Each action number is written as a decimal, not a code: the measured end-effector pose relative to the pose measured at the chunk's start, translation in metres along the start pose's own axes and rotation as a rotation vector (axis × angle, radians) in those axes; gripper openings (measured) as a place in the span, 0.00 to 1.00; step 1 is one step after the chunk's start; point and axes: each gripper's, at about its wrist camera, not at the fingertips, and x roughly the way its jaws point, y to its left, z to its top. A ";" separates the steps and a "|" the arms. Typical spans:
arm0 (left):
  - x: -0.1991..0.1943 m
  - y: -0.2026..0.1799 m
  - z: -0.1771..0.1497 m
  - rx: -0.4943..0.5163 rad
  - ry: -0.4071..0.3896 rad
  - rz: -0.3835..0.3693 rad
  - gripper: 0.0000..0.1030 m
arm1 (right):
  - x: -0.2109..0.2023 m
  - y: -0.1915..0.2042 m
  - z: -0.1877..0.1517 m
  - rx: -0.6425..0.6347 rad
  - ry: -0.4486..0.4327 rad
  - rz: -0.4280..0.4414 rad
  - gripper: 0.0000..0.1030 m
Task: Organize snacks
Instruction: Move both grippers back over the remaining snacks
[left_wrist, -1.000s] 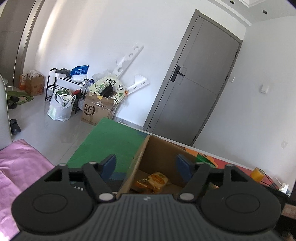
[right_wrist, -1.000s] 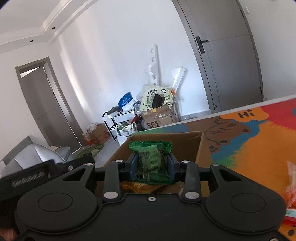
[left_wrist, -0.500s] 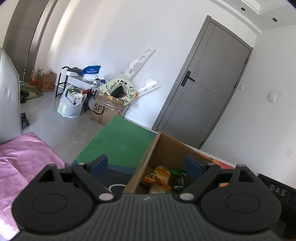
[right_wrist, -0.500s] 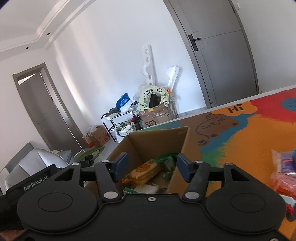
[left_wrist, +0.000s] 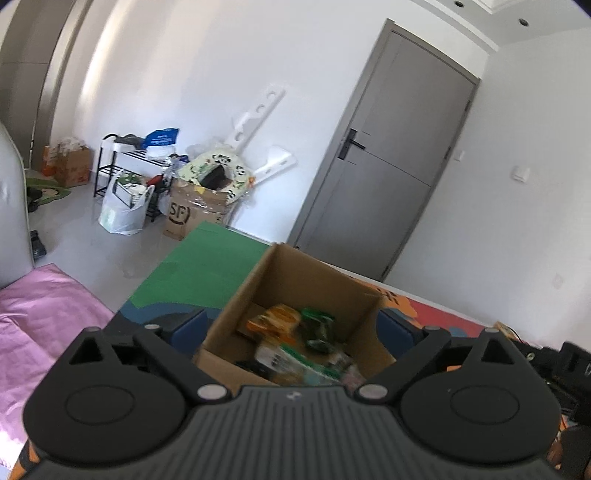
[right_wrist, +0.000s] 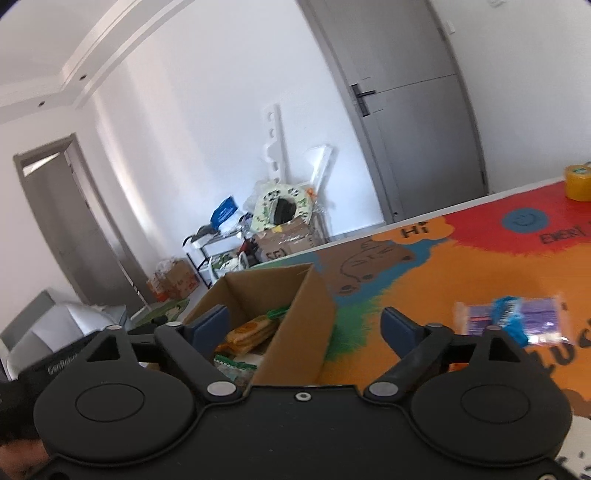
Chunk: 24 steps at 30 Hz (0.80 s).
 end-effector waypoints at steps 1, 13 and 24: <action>-0.002 -0.003 -0.001 0.003 0.002 -0.008 0.95 | -0.004 -0.003 0.000 0.003 0.000 -0.006 0.89; -0.008 -0.051 -0.017 0.084 0.012 -0.106 0.95 | -0.032 -0.053 -0.003 0.066 -0.050 -0.083 0.93; 0.004 -0.093 -0.040 0.131 0.074 -0.176 0.95 | -0.047 -0.094 -0.014 0.124 -0.074 -0.133 0.92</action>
